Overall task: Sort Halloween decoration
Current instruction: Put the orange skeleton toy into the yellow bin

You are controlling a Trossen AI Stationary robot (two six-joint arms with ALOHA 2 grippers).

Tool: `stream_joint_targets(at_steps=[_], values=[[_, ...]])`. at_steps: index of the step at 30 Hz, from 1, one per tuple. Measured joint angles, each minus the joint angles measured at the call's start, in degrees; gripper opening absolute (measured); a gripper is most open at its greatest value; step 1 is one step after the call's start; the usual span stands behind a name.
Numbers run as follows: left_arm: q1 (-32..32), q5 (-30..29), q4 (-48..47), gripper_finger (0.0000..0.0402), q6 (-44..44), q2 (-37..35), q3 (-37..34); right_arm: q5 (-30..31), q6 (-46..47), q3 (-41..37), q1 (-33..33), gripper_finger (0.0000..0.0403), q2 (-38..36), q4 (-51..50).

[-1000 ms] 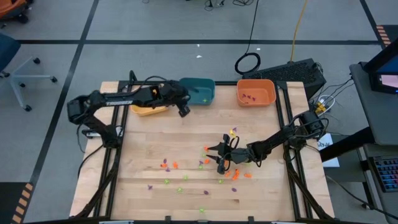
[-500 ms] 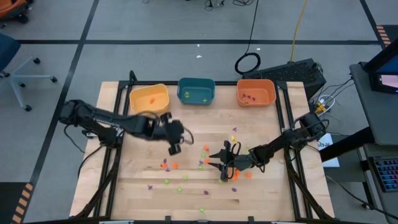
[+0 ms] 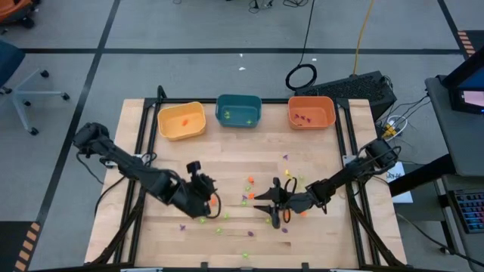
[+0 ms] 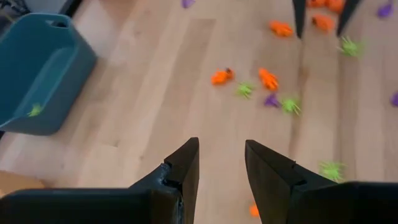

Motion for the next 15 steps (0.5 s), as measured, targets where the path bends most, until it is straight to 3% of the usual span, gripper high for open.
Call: stream_joint_targets(at_steps=[15], values=[[-7.0, 0.0, 3.7, 0.0129, -0.9, 14.9, 0.0, -1.4, 1.0, 0.2, 8.1, 0.0137, 0.0, -3.6]])
